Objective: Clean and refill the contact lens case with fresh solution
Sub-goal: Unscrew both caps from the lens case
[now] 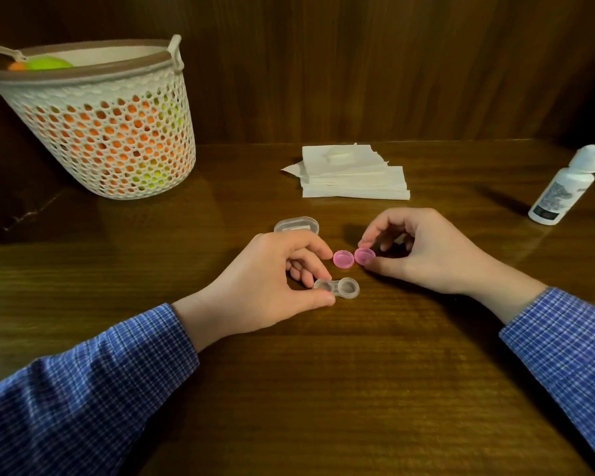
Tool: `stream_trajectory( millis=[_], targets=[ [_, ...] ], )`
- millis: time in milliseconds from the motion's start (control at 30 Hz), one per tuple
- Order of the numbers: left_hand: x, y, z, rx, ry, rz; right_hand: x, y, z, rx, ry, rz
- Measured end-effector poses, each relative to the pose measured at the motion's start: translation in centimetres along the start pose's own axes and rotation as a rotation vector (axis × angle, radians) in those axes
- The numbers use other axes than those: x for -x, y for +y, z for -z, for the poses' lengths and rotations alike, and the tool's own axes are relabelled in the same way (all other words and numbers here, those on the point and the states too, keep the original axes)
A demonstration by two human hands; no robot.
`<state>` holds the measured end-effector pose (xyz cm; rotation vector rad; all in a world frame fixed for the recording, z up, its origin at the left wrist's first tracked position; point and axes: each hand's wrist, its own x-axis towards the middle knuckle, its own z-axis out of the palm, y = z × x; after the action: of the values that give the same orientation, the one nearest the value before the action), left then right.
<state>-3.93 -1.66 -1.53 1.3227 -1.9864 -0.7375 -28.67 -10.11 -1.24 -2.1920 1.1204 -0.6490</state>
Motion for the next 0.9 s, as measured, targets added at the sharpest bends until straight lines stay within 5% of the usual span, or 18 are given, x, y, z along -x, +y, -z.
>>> stream_trajectory(
  millis=[633,900],
  targets=[
    [0.0,-0.2,0.0,0.002,0.005,-0.016,0.7,-1.6,-0.5,-0.027,0.113,0.093],
    [0.0,-0.2,0.0,-0.008,0.013,-0.029,1.9,-2.5,-1.4,0.023,-0.119,0.258]
  ],
)
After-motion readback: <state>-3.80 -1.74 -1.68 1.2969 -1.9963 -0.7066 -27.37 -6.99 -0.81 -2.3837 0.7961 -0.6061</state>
